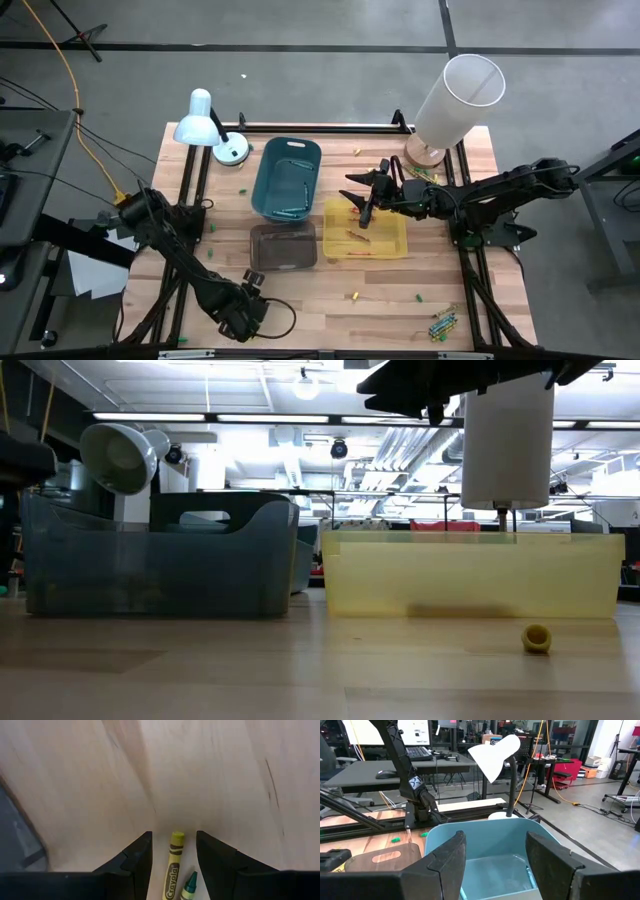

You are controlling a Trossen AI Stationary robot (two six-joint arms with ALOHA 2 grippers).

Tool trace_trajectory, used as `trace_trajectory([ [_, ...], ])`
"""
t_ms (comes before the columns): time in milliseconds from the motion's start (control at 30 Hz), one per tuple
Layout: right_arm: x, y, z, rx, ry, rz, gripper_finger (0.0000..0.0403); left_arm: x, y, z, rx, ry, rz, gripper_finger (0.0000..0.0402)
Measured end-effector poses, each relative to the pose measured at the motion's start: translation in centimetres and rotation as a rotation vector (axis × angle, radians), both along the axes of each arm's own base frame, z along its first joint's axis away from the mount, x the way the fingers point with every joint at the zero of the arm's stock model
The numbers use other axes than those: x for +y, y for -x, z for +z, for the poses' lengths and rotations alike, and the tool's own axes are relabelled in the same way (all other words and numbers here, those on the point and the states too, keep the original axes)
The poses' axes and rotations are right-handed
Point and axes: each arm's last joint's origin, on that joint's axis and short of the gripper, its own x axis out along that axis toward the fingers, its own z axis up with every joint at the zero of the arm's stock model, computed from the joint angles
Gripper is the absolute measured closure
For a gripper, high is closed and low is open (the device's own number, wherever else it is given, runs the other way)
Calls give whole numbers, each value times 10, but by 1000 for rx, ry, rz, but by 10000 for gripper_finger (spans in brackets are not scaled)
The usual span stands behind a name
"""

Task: Sort crayons
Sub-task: Put the light green crayon into the black bin

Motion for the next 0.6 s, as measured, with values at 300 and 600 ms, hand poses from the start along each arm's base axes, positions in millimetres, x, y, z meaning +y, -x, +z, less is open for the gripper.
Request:
trace_trajectory([
  [300, 0, 0, 0, 0, 0, -3, 204, -1, -1, -8, 40, -5, -1, 265],
  [600, 0, 0, 0, 1, 0, -3, 204, 1, -1, -10, 55, -22, 3, 380],
])
